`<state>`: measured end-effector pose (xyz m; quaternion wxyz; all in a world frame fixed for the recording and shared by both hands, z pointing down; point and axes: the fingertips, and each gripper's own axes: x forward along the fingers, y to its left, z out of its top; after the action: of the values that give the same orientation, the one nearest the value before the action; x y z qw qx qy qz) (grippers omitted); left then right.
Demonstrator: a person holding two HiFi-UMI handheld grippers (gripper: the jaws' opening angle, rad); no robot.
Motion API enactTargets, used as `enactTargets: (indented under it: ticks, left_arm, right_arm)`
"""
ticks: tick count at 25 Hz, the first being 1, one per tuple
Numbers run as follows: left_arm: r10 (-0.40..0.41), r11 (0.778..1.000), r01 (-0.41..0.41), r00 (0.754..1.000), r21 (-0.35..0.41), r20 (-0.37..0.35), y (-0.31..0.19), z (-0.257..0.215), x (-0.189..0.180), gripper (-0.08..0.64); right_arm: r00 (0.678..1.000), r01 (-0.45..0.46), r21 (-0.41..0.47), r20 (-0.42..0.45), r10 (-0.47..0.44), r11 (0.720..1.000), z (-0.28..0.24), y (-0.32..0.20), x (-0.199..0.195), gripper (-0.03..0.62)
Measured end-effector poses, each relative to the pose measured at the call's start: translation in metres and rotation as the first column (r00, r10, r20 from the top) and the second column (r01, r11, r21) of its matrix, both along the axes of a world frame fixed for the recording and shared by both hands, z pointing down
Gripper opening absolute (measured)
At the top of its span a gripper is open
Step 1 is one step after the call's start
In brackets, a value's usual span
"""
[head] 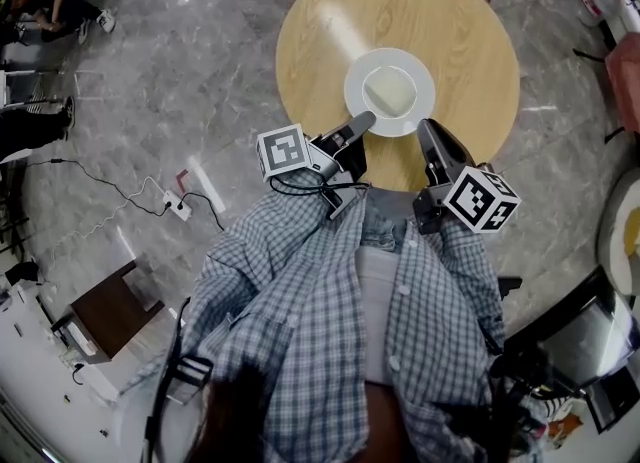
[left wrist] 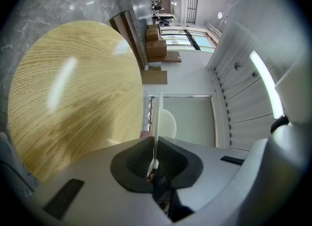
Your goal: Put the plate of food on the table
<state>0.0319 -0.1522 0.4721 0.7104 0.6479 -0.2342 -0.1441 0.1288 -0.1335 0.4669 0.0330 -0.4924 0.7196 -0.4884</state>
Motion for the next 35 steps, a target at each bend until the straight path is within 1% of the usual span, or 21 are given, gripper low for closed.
enactTargets:
  ticks: [6,9,13,22,35]
  left_arm:
    - [0.021,0.999,-0.019,0.999,-0.033,0.049,0.0,0.019,0.004,0.02]
    - [0.025,0.999,-0.023,0.999,-0.044,0.043,0.001,0.026,0.009,0.02]
    - [0.042,0.997,-0.038,0.997,-0.06,0.067,0.006,0.037,0.008,0.02]
    - [0.065,0.993,-0.055,0.994,-0.101,0.091,0.007,0.057,0.006,0.02]
    - [0.099,0.982,-0.077,0.987,-0.17,0.126,0.015,0.093,0.011,0.018]
  right_arm:
    - [1.0,-0.001,-0.034,0.0,0.001,0.999,0.016,0.0,0.007,0.055]
    - [1.0,-0.007,-0.049,0.0,0.007,0.999,0.024,0.001,0.01,0.055]
    - [1.0,-0.014,-0.068,-0.004,0.014,0.998,0.033,0.007,0.01,0.055]
    - [1.0,-0.003,-0.125,-0.021,0.0,0.992,0.054,0.009,0.008,0.055]
    - [0.997,0.006,-0.199,-0.079,-0.022,0.98,0.088,0.019,0.013,0.055]
